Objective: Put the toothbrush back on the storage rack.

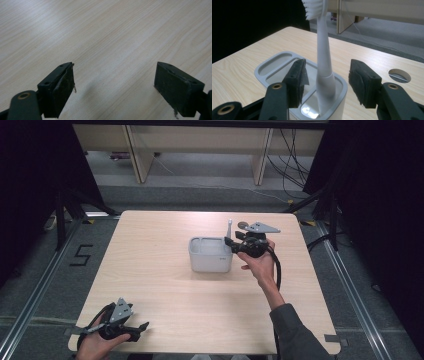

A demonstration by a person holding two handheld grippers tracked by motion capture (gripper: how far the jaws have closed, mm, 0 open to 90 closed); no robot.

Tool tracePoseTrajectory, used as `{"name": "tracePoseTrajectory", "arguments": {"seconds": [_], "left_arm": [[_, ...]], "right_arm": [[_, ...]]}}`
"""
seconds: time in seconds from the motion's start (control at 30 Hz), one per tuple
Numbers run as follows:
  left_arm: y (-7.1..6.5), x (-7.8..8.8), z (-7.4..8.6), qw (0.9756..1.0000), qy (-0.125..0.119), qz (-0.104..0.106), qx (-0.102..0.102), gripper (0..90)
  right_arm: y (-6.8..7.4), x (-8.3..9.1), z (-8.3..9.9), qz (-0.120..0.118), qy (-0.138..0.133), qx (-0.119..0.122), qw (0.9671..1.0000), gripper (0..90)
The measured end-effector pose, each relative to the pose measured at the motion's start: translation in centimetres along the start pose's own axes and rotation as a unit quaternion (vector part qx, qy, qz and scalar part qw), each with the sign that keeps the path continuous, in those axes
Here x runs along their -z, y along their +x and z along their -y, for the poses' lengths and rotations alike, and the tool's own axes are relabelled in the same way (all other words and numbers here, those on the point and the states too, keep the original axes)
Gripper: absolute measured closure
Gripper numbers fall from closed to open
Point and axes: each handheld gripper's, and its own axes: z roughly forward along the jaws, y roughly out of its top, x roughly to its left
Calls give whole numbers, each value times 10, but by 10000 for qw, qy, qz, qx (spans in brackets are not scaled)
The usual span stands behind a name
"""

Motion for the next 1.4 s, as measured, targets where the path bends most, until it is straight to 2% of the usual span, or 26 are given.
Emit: {"name": "tracePoseTrajectory", "arguments": {"seconds": [0.07, 0.17, 0.2, 0.4, 0.5, 0.53, 0.57, 0.6, 0.63, 0.67, 0.7, 0.73, 0.83, 0.9, 0.93, 1.0, 1.1, 1.13, 1.17, 1.2, 1.23, 1.33, 1.37, 1.4], "left_arm": [[0, 0, 0, 10000, 2, 0, -5, 158], [0, 0, 0, 10000, 1, -4, 1, 158], [0, 0, 0, 10000, 1, -2, -2, 158], [0, 0, 0, 10000, -28, 4, 4, 158], [0, 0, 0, 10000, 3, -1, 0, 158], [0, 0, 0, 10000, 5, -7, -1, 158], [0, 0, 0, 10000, 10, -6, -5, 158], [0, 0, 0, 10000, 12, -8, -8, 158], [0, 0, 0, 10000, 12, -8, -8, 158], [0, 0, 0, 10000, 11, -9, -2, 158], [0, 1, 0, 10000, 38, -11, -6, 158], [0, 0, 0, 10000, 4, -8, 2, 158], [0, -1, 0, 10000, -37, -3, 7, 158], [0, 0, 0, 10000, 33, -12, -3, 158], [0, 0, 0, 10000, 12, -5, -2, 158], [0, 0, 0, 10000, -16, 10, 2, 158], [0, -1, 0, 10000, -3, -24, 11, 158], [0, 0, 0, 10000, 78, -25, -14, 158], [0, -1, 0, 10000, 1, -18, 8, 158], [0, 0, 0, 10000, 35, -17, 14, 158], [0, 0, 0, 10000, 11, -4, -4, 158], [0, -1, 1, 10000, -48, -15, 41, 158], [0, -1, 1, 10000, -32, 5, 24, 158], [-1, -1, 0, 10000, -21, -20, 40, 158]], "right_arm": [[-1, 1, -1, 21, -95, 95, 9999, 459], [1, 5, -2, 27, -36, 49, 10000, 440], [3, 6, -2, 16, -10, -71, 10000, 437], [1, 12, -2, 27, -90, 33, 10000, 421], [1, 13, -2, 25, -77, -12, 10000, 418], [0, 13, -2, 96, -124, 75, 9998, 418], [2, 14, -2, -1, -43, -55, 10000, 418], [1, 15, -2, 38, -103, 27, 9999, 418], [3, 15, -1, -8, -58, -92, 9999, 418], [2, 16, -2, -16, -77, -30, 10000, 418], [3, 17, -1, -27, -43, -99, 9999, 418], [2, 17, -1, 3, -94, -15, 10000, 418], [3, 18, 0, -33, -74, -83, 9999, 417], [1, 19, 1, -44, -119, -10, 9999, 415], [2, 20, 2, -50, -59, -102, 9999, 414], [2, 22, 2, -15, 4, -127, 9999, 412], [1, 22, 4, -27, -54, -93, 9999, 410], [2, 23, 4, 14, -33, -120, 9999, 408], [1, 23, 5, -57, -49, -107, 9999, 407], [0, 23, 5, -70, -58, -124, 9999, 406], [1, 24, 6, -60, -43, -190, 9998, 401], [0, 25, 7, -54, -44, -158, 9999, 396], [2, 26, 8, -17, -55, -235, 9997, 393], [0, 27, 8, -41, -40, -159, 9999, 383]]}}
